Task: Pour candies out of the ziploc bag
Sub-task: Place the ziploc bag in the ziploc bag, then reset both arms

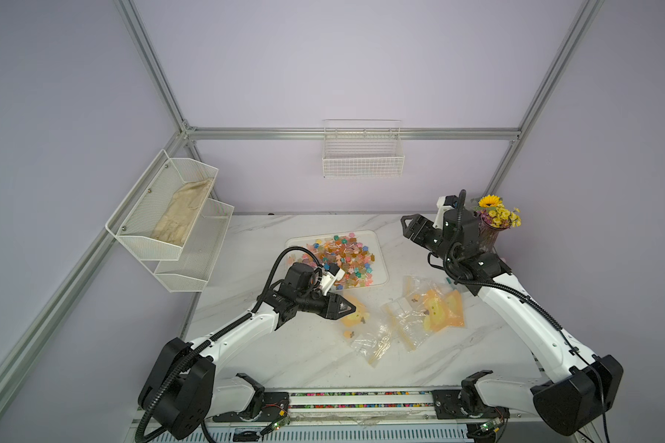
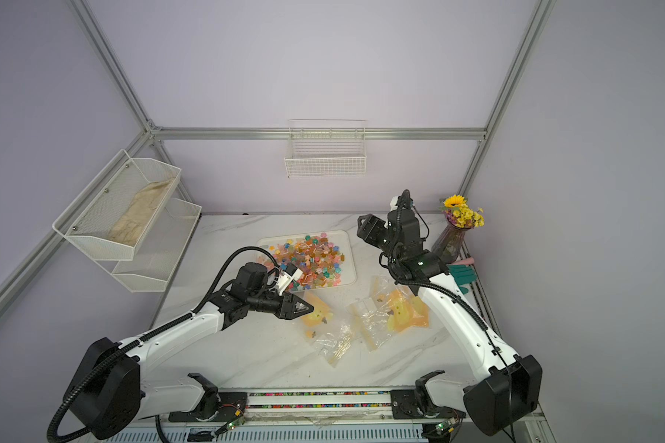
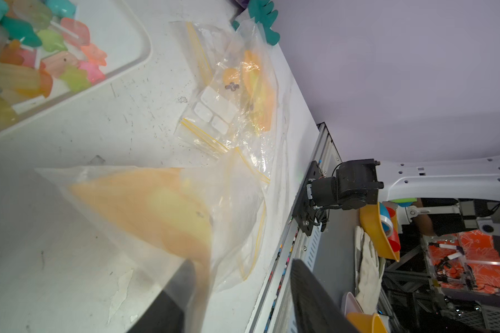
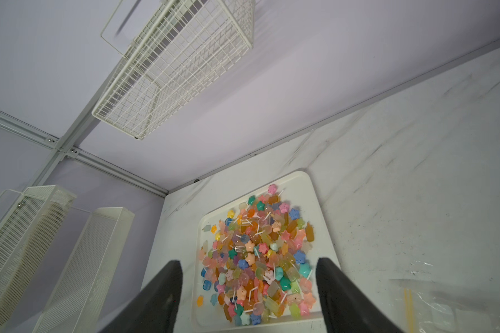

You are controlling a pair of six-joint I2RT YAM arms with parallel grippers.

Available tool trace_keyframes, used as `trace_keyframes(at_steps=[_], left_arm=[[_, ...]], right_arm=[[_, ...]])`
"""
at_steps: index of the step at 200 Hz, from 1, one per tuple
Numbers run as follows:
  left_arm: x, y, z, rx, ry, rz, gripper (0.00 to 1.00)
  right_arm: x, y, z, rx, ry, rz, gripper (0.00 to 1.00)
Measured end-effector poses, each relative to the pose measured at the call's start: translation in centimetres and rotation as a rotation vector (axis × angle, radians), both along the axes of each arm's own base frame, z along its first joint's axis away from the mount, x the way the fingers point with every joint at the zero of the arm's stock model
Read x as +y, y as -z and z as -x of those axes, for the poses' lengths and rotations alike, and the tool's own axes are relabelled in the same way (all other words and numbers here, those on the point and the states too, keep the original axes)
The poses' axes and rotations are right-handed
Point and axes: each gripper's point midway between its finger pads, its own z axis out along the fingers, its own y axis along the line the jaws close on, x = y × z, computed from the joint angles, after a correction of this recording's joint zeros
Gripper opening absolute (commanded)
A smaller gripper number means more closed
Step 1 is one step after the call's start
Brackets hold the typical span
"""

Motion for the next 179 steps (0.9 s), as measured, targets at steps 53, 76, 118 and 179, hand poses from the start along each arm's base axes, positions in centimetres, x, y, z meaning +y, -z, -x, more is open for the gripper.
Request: trace_keyframes(at_steps=[53, 76, 118, 179], left_arm=[[4.8, -2.1, -2.4, -0.23, -0.198, -0.163, 1.0], [9.2, -7.6, -5.1, -0.508, -0.44, -0.214, 1.0], [20.7, -16.6, -9.2, -0.845, -0.986, -0.3, 1.0], [33.7, -5.0, -12.4, -0.533, -1.37, -0.689, 1.0]], right_arm=[[-2.8, 4.5, -1.1, 0.033, 0.101, 0.19, 0.76], [-5.4, 5.7, 0.3, -0.038, 0.17, 0.327, 0.76], [-9.4, 6.0, 3.6, -0.243, 0.294, 0.514, 0.76], [-10.6, 11.2, 1.5, -0.243, 0.338, 0.656, 0.77]])
